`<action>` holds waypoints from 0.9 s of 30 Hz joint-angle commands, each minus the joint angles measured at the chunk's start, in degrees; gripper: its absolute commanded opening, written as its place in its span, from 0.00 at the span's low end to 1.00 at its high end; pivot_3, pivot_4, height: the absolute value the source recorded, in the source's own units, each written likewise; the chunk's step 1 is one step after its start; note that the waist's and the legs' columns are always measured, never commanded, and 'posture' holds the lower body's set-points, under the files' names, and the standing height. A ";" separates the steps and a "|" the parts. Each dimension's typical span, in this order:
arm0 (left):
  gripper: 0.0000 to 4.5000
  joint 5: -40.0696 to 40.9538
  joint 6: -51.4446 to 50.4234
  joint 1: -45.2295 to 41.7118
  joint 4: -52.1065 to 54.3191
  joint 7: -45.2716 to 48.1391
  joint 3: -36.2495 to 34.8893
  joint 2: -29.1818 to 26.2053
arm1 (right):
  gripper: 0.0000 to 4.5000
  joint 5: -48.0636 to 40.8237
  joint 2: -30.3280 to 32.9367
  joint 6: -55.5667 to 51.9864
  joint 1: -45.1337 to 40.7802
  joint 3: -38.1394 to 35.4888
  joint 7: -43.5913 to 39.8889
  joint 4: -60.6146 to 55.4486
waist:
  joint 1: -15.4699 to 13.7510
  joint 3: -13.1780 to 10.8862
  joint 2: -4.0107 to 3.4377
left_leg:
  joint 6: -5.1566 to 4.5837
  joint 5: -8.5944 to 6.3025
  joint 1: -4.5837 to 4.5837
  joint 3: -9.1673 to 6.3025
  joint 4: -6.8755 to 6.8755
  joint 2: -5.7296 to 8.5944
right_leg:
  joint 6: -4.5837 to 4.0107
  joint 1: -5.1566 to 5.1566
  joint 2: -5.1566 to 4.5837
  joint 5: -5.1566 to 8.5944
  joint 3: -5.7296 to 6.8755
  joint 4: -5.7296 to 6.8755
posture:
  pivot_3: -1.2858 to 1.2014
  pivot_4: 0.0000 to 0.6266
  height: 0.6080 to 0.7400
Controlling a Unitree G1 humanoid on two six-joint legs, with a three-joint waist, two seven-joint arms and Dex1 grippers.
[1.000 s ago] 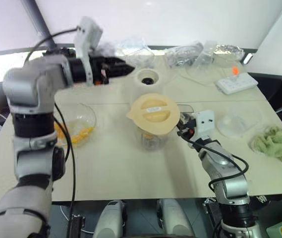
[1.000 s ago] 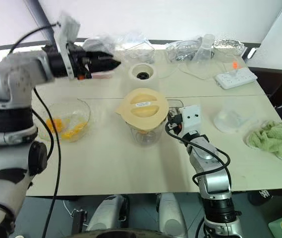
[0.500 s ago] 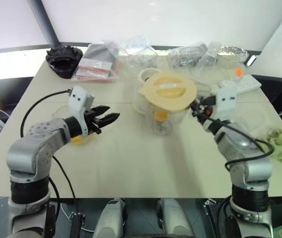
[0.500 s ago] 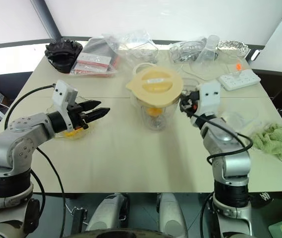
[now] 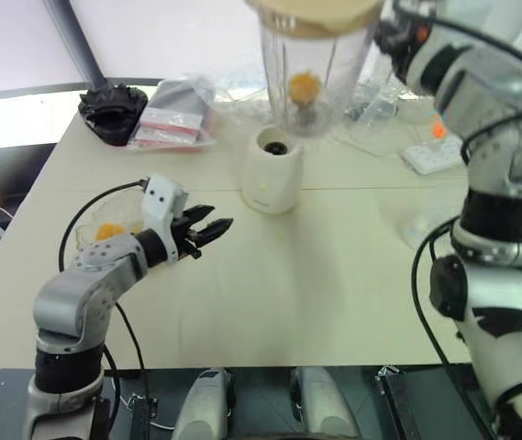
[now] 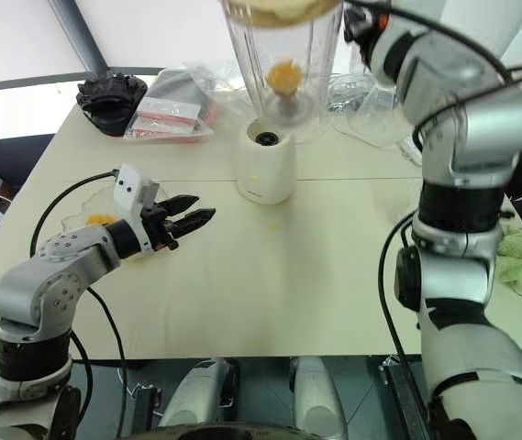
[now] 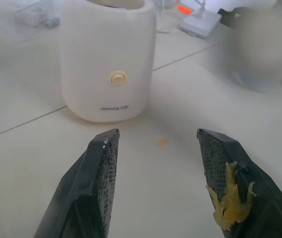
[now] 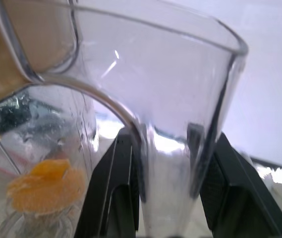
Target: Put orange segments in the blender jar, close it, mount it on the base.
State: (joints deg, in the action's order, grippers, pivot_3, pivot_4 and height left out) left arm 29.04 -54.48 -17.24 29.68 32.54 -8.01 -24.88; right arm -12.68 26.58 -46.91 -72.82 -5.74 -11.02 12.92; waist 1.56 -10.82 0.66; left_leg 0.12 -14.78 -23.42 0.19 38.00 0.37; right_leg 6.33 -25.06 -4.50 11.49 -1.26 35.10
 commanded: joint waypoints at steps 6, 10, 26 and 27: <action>0.57 2.00 1.88 4.76 7.61 -3.11 -0.53 -0.46 | 0.22 6.17 -6.12 30.25 -12.67 -0.10 0.77 39.90 | 0.60 -0.01 0.00 | 0.00 0.00 -0.07 0.04 0.00 0.00 | 0.01 -0.01 -0.12 -0.01 -0.03 -0.05 | 0.52 0.24 1.00; 0.57 1.97 2.04 6.81 9.56 -5.35 -0.88 -0.62 | 0.22 7.14 -7.16 36.10 -14.78 -0.61 1.53 49.19 | 0.92 -0.04 -0.03 | 0.01 0.00 -0.09 -0.14 -0.05 -0.02 | 0.17 -0.05 -0.14 -0.10 -0.05 -0.05 | 0.52 0.24 1.00; 0.57 3.92 1.57 4.54 8.64 -8.49 1.32 -0.85 | 0.22 3.80 -10.69 23.90 -12.83 -3.99 3.95 36.47 | 1.07 -0.05 -0.05 | 0.04 0.02 -0.06 -0.21 -0.04 -0.01 | -0.01 -0.09 -0.05 -0.04 -0.02 0.05 | 0.52 0.24 1.00; 0.57 3.94 1.60 4.39 8.56 -8.40 1.53 -0.99 | 0.22 3.80 -11.01 22.98 -12.16 -3.94 4.31 34.86 | 1.02 -0.05 -0.05 | 0.04 0.02 -0.06 -0.22 -0.05 -0.01 | 0.04 -0.10 -0.04 -0.06 -0.02 0.06 | 0.52 0.24 1.00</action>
State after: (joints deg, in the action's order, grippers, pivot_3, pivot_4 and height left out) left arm 32.26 -53.45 -12.47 37.74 23.98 -7.03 -25.52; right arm -7.56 15.39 -23.83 -83.45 -8.46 -7.33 53.86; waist 2.58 -10.87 0.61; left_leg 0.17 -14.76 -23.48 -0.05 37.94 0.37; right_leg 6.45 -25.15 -4.53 11.38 -1.26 35.16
